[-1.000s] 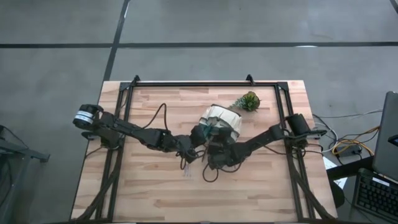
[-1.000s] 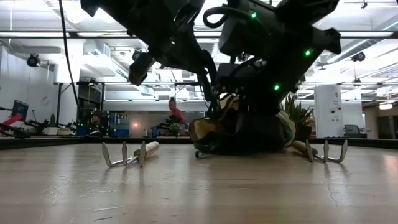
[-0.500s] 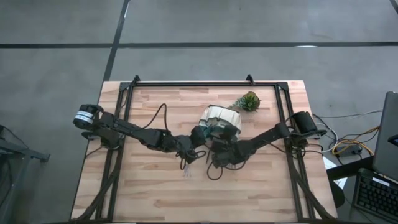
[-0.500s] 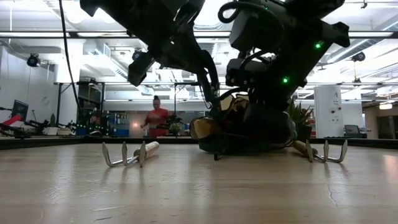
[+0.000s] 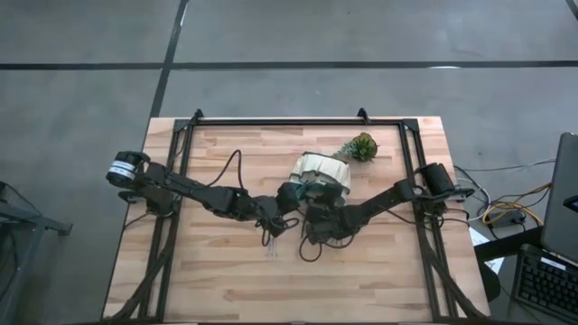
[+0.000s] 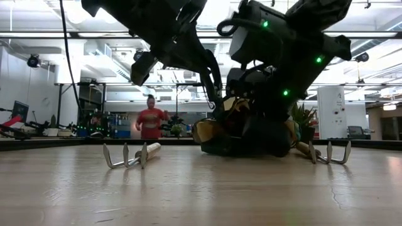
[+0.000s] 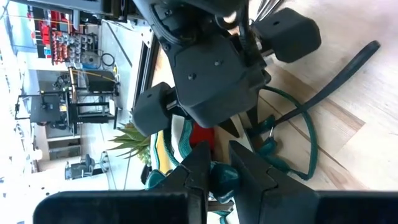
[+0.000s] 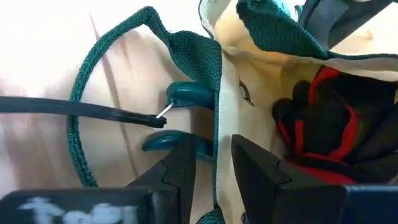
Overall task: Pick & Place Garden tools in Gardening bag
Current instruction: Put the shear scissors into the gardening bag
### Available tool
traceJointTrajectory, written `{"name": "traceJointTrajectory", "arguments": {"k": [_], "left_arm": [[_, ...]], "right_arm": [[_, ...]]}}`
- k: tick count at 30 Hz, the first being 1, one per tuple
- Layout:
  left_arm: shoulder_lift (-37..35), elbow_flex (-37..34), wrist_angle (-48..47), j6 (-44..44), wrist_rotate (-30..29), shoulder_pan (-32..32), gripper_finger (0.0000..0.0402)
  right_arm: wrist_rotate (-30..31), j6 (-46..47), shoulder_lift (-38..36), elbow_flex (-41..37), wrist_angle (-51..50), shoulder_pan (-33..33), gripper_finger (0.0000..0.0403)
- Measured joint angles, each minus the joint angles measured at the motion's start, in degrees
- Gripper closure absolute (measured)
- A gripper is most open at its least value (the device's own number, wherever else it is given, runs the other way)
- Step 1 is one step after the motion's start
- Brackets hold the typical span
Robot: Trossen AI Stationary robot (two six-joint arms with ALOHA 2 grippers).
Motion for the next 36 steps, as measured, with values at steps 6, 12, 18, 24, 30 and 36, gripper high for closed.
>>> {"name": "traceJointTrajectory", "arguments": {"k": [6, 12, 18, 24, 30, 36], "left_arm": [[0.0, 0.0, -0.1, -0.2, 0.0, 0.0, 0.0358], [0.0, 0.0, 0.2, -0.3, 0.2, 0.0, 0.0358], [0.0, 0.0, 0.3, -0.4, 0.2, 0.0, 0.0358], [0.0, -0.1, 0.3, -0.9, 0.2, 0.0, 0.0358], [0.0, -0.1, -0.3, -1.4, 0.4, 0.0, 0.0358], [0.0, -0.1, -0.3, -1.5, 0.4, -0.2, 0.0358]], "right_arm": [[2.5, 0.0, 0.5, 0.0, -0.1, -0.5, 0.0316], [2.3, 0.2, 0.5, -0.1, -0.2, -2.1, 0.0342], [2.5, -0.1, 0.5, -0.1, -0.2, -2.6, 0.039], [3.0, -1.0, -0.1, 0.0, -1.2, -1.4, 0.0395], [4.2, -0.4, -5.1, 0.8, -4.2, 2.2, 0.0395], [-2.9, -1.4, -9.9, 0.9, -4.5, 3.8, 0.0395]]}}
